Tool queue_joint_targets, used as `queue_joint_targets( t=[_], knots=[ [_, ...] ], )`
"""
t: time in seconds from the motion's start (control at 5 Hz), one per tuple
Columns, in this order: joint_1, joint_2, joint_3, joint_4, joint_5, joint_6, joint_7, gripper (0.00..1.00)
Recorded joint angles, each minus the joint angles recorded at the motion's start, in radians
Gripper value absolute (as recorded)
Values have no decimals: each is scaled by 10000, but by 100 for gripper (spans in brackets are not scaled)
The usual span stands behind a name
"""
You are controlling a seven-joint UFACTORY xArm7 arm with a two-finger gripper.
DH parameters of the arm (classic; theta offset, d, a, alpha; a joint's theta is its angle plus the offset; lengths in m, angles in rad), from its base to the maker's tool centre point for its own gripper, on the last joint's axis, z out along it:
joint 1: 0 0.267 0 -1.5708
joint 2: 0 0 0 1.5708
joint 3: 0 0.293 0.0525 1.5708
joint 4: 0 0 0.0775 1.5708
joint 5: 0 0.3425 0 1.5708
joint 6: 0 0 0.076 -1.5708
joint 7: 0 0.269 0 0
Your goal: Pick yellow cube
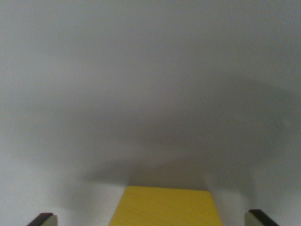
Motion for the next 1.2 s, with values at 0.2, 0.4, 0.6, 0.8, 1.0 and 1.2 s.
queue_joint_targets(
  t=[0.2,0.4,0.6,0.8,1.0,1.2],
  knots=[
    [0,0,0,0,0,0,0,100],
    [0,0,0,0,0,0,0,100],
    [0,0,0,0,0,0,0,100],
    [0,0,0,0,0,0,0,100],
    [0,-8,0,15,0,24,1,100],
    [0,-8,0,15,0,24,1,100]
  ],
)
